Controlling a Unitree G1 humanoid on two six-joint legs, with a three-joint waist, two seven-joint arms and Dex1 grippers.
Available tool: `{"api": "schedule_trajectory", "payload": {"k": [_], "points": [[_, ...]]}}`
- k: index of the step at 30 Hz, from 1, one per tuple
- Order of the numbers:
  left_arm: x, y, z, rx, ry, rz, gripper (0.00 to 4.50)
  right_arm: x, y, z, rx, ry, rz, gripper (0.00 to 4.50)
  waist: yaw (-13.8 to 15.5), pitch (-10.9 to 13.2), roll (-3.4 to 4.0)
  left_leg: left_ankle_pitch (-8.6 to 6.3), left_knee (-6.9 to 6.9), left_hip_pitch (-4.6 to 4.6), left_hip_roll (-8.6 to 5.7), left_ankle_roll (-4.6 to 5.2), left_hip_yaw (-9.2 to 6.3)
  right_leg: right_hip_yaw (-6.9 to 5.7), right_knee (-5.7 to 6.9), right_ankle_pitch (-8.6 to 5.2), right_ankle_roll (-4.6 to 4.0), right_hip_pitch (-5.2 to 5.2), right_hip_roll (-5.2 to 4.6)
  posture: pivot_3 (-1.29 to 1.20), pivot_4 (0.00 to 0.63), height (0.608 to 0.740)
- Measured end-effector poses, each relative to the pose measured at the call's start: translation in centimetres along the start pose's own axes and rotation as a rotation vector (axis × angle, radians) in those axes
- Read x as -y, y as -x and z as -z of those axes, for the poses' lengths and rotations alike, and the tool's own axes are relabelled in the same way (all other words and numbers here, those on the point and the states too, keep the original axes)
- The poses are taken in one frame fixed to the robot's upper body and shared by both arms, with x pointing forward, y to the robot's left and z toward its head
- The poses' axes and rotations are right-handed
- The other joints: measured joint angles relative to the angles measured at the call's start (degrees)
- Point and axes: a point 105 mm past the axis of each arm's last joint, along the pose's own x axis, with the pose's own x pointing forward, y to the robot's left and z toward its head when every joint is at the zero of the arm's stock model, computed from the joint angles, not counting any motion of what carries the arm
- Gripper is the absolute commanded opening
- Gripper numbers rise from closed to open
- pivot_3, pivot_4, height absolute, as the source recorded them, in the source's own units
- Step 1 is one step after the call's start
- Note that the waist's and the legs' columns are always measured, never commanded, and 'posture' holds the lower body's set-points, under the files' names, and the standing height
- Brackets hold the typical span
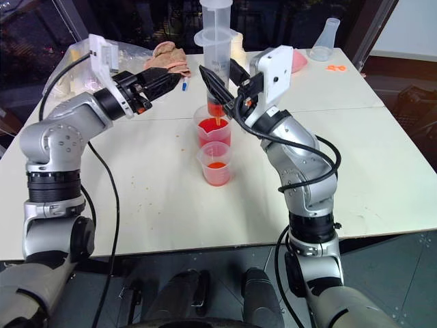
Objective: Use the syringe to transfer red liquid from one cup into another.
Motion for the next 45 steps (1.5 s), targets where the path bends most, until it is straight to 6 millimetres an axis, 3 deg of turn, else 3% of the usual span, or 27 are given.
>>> {"api": "schedule_trajectory", "payload": {"k": [10,15,21,28,36,45], "points": [[1.8,-1.4,-3.0,0.064,-0.005,0.078,2.91,-0.5,2.3,5.6,-0.135,-0.052,0.050,1.43,0.0,0.0,-0.02,-0.03,0.02,0.01,0.00,0.07,0.00,-0.01,0.00,0.00,0.00,0.03,0.03,0.00,0.150,0.740],[3.1,-1.7,-4.5,0.086,-0.014,0.134,2.91,-0.6,2.2,5.7,-0.123,-0.036,0.037,1.43,0.0,0.0,-0.02,-0.02,0.03,0.02,0.00,0.05,0.00,-0.01,0.00,0.00,0.00,0.04,0.03,0.00,0.150,0.740],[3.6,-1.9,-4.0,0.059,0.011,0.166,2.91,-0.7,2.1,5.6,-0.118,-0.030,0.032,1.43,0.1,0.0,-0.02,-0.01,0.04,0.02,0.00,0.04,0.00,-0.01,0.00,0.00,0.00,0.05,0.04,0.00,0.150,0.740],[5.6,-1.6,-4.0,0.041,0.012,0.270,2.91,-0.8,2.1,5.6,-0.118,-0.027,0.025,1.43,0.0,0.0,-0.02,0.00,0.04,0.02,0.00,0.02,0.00,0.00,0.00,0.00,0.00,0.05,0.04,0.00,0.150,0.740],[6.4,-1.1,-3.0,-0.028,0.024,0.332,2.91,-1.0,2.1,5.7,-0.123,-0.024,0.009,1.43,0.0,0.0,-0.02,0.01,0.06,0.02,0.00,0.01,-0.01,0.00,-0.01,0.00,0.00,0.06,0.04,0.00,0.150,0.740],[5.8,-1.9,-2.3,-0.043,0.046,0.344,2.91,-1.0,2.4,6.5,-0.169,0.012,-0.024,1.43,0.1,0.0,-0.02,0.03,0.07,0.02,0.00,-0.01,0.00,-0.01,-0.01,0.00,0.00,0.08,0.05,0.00,0.150,0.740]]}}
